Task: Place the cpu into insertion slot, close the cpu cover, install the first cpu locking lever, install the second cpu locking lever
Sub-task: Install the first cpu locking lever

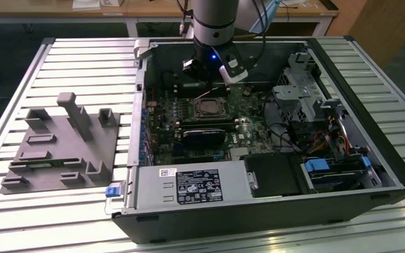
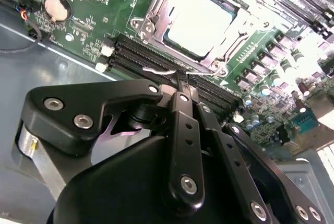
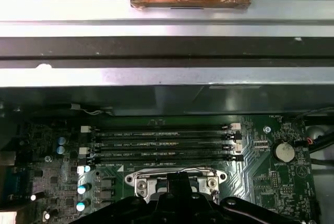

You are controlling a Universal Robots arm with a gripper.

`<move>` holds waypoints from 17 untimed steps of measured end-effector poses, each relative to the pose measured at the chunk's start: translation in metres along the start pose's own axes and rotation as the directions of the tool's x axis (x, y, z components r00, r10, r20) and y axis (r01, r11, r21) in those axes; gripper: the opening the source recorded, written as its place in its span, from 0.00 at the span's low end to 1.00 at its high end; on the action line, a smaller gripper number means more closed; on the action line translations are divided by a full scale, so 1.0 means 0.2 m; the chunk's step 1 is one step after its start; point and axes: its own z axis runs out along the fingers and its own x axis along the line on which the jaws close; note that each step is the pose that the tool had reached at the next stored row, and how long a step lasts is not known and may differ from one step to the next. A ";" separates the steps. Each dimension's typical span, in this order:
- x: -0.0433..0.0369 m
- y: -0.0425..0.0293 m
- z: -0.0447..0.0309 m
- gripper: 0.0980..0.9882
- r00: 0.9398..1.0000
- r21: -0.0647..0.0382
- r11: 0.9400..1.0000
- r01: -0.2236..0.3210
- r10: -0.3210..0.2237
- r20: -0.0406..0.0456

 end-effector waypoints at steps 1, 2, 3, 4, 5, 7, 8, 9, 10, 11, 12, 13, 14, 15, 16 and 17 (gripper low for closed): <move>0.000 -0.001 0.006 0.01 1.000 0.000 1.000 0.000 0.000 0.002; 0.000 -0.002 0.011 0.01 1.000 0.000 1.000 0.000 0.000 0.004; 0.001 -0.003 0.018 0.01 1.000 0.000 1.000 0.000 0.000 0.005; 0.001 -0.003 0.025 0.01 1.000 0.000 1.000 0.000 0.000 0.007; 0.002 -0.002 0.032 0.01 1.000 0.000 1.000 0.000 0.000 0.007; 0.002 0.000 0.042 0.01 1.000 0.000 1.000 0.000 0.000 0.008; 0.002 0.001 0.048 0.01 1.000 0.000 1.000 0.000 0.000 0.008; 0.003 0.002 0.053 0.01 1.000 0.000 1.000 0.000 0.000 0.008; 0.003 0.003 0.058 0.01 1.000 0.000 1.000 0.000 0.000 0.008; 0.003 0.003 0.063 0.01 1.000 0.000 1.000 0.000 0.000 0.008; 0.003 0.003 0.067 0.01 1.000 0.000 1.000 0.000 0.000 0.008; 0.004 0.004 0.071 0.01 1.000 0.000 1.000 0.000 0.000 0.008; 0.004 0.004 0.074 0.01 1.000 0.000 1.000 0.000 0.000 0.008; 0.004 0.005 0.077 0.01 1.000 0.000 1.000 0.000 0.000 0.008; 0.004 0.005 0.079 0.01 1.000 0.000 1.000 0.000 0.000 0.008; 0.004 0.006 0.082 0.01 1.000 0.000 1.000 0.000 0.000 0.008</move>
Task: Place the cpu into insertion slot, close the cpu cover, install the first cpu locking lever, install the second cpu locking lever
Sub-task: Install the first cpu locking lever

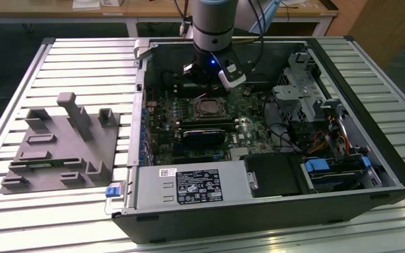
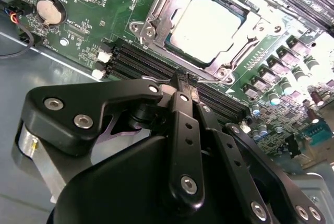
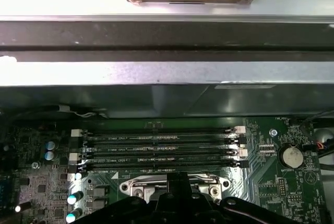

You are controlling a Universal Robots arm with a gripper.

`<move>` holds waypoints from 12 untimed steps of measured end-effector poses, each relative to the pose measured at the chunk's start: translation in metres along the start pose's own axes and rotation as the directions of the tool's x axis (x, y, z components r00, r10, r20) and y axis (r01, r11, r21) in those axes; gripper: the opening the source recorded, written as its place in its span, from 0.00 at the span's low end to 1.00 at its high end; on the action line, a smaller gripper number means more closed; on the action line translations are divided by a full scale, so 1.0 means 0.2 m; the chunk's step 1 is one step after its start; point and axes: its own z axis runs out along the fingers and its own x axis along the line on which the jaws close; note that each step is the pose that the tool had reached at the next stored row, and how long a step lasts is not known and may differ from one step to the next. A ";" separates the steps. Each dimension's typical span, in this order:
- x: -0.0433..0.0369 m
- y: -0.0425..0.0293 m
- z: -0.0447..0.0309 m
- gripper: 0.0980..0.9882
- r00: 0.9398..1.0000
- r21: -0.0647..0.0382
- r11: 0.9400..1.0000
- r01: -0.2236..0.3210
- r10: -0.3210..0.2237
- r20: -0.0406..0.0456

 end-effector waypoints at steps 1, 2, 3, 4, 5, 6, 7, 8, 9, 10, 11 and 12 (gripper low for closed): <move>0.000 0.001 0.003 0.01 1.000 0.000 1.000 0.000 0.000 0.000; 0.001 0.002 0.007 0.01 1.000 0.000 1.000 0.000 0.000 0.000; 0.001 0.003 0.011 0.01 1.000 0.000 1.000 0.000 0.000 0.000; 0.001 0.004 0.016 0.01 1.000 0.000 1.000 0.000 0.000 0.000; 0.001 0.006 0.020 0.01 1.000 0.000 1.000 0.000 0.000 0.000; 0.000 0.008 0.024 0.01 1.000 0.000 1.000 0.000 0.000 0.000; 0.000 0.011 0.028 0.01 1.000 0.000 1.000 0.000 0.000 0.000; 0.000 0.014 0.031 0.01 1.000 0.001 1.000 0.000 0.000 0.000; -0.001 0.017 0.034 0.01 1.000 0.001 1.000 0.000 0.000 0.000; -0.001 0.021 0.037 0.01 1.000 0.001 1.000 0.000 0.000 0.000; -0.002 0.024 0.040 0.01 1.000 0.003 1.000 0.000 0.000 0.000; -0.003 0.027 0.042 0.01 1.000 0.006 1.000 0.000 0.000 0.000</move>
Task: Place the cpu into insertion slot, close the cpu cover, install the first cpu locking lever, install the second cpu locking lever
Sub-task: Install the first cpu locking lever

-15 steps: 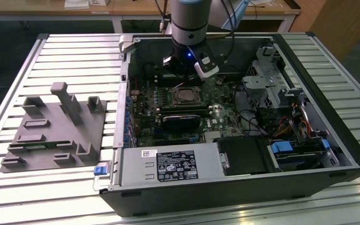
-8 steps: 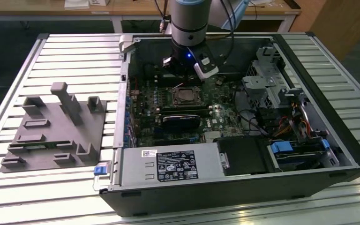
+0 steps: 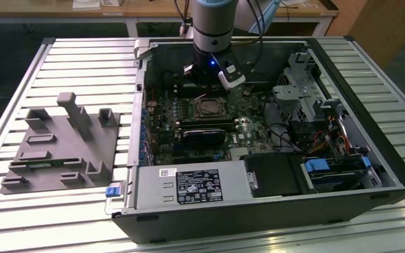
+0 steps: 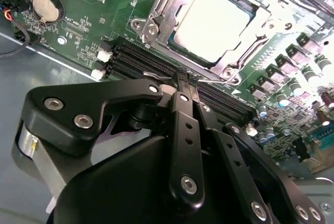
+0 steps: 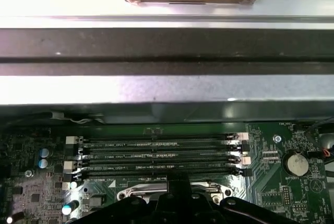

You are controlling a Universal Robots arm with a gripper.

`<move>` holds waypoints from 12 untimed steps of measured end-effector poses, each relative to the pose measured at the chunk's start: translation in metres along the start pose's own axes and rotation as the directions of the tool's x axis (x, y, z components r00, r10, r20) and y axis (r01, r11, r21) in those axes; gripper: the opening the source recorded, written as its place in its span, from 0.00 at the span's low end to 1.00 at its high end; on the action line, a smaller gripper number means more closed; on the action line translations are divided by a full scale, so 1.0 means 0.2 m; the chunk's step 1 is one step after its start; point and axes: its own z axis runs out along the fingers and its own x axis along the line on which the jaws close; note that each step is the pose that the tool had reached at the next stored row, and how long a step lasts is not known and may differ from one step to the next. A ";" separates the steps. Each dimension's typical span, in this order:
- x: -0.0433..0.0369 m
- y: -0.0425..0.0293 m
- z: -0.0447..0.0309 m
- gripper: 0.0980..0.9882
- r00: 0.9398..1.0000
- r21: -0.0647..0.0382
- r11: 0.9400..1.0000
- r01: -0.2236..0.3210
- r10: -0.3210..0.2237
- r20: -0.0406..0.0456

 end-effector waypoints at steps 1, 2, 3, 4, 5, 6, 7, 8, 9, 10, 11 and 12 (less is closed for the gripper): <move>-0.001 0.002 0.002 0.01 1.000 0.004 1.000 0.000 0.000 0.000; -0.002 0.003 0.003 0.01 1.000 0.007 1.000 0.000 0.000 0.001; -0.003 0.004 0.005 0.01 1.000 0.010 1.000 -0.001 0.001 0.001; -0.004 0.004 0.008 0.01 1.000 0.013 1.000 -0.003 0.003 0.001; -0.004 0.005 0.010 0.01 1.000 0.016 1.000 -0.005 0.005 0.002; -0.004 0.008 0.012 0.01 1.000 0.020 1.000 -0.008 0.008 0.003; -0.003 0.013 0.015 0.01 1.000 0.022 1.000 -0.010 0.010 0.004; -0.003 0.017 0.019 0.01 1.000 0.025 1.000 -0.013 0.013 0.004; -0.003 0.022 0.022 0.01 1.000 0.027 1.000 -0.015 0.015 0.005; -0.003 0.026 0.024 0.01 1.000 0.031 0.999 -0.018 0.017 0.006; -0.002 0.031 0.027 0.01 1.000 0.034 0.999 -0.019 0.019 0.006; -0.002 0.037 0.030 0.01 1.000 0.037 0.999 -0.021 0.021 0.007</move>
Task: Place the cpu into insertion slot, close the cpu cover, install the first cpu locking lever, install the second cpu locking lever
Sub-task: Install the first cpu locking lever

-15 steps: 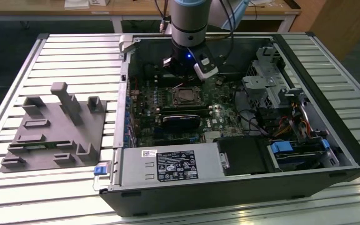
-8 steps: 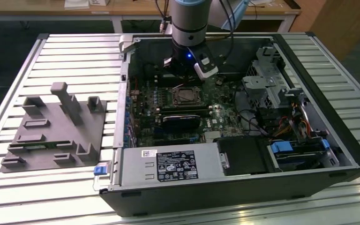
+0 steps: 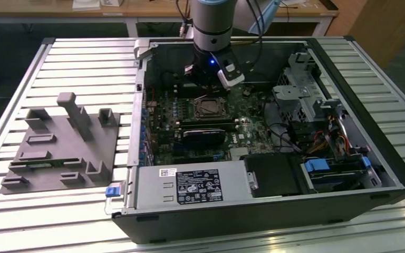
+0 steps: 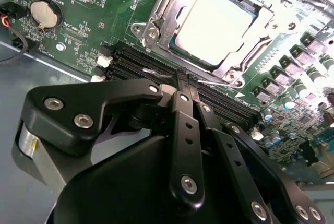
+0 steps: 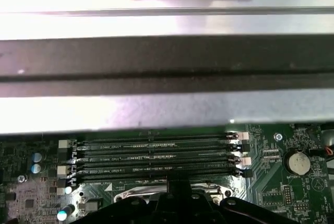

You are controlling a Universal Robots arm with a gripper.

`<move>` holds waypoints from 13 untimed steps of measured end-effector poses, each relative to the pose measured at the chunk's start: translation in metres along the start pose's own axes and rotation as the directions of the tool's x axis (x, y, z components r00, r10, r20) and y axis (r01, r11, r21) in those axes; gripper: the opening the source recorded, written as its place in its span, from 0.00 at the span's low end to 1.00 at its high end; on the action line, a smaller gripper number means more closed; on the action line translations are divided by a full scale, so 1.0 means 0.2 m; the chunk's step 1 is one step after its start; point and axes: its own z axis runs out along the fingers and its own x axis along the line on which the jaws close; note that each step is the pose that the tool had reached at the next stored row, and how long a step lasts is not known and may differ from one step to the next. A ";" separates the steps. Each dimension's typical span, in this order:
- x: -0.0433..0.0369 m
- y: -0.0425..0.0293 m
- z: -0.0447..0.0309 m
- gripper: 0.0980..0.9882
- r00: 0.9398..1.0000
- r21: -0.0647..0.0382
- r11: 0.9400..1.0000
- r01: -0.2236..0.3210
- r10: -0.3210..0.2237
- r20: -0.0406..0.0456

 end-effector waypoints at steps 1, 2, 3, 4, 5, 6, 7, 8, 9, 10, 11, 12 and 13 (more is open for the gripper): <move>0.000 0.007 0.003 0.01 1.000 0.002 1.000 -0.002 0.002 0.001; 0.000 0.012 0.006 0.01 1.000 0.004 1.000 -0.004 0.004 0.001; 0.000 0.016 0.009 0.01 1.000 0.006 1.000 -0.006 0.006 0.002; -0.001 0.018 0.010 0.01 1.000 0.008 1.000 -0.007 0.007 0.002; -0.001 0.018 0.011 0.01 1.000 0.009 1.000 -0.008 0.008 0.002; -0.001 0.018 0.011 0.01 1.000 0.009 1.000 -0.008 0.008 0.002; -0.001 0.018 0.011 0.01 1.000 0.010 1.000 -0.008 0.008 0.002; -0.001 0.018 0.011 0.01 1.000 0.010 1.000 -0.009 0.008 0.002; -0.001 0.018 0.011 0.01 1.000 0.010 1.000 -0.009 0.009 0.003; 0.000 0.018 0.011 0.01 1.000 0.010 1.000 -0.008 0.008 0.006; 0.004 0.017 0.013 0.01 1.000 0.010 1.000 -0.007 0.006 0.015; 0.010 0.017 0.015 0.01 1.000 0.009 1.000 -0.005 0.004 0.025; 0.015 0.016 0.016 0.01 0.999 0.009 1.000 -0.003 0.002 0.036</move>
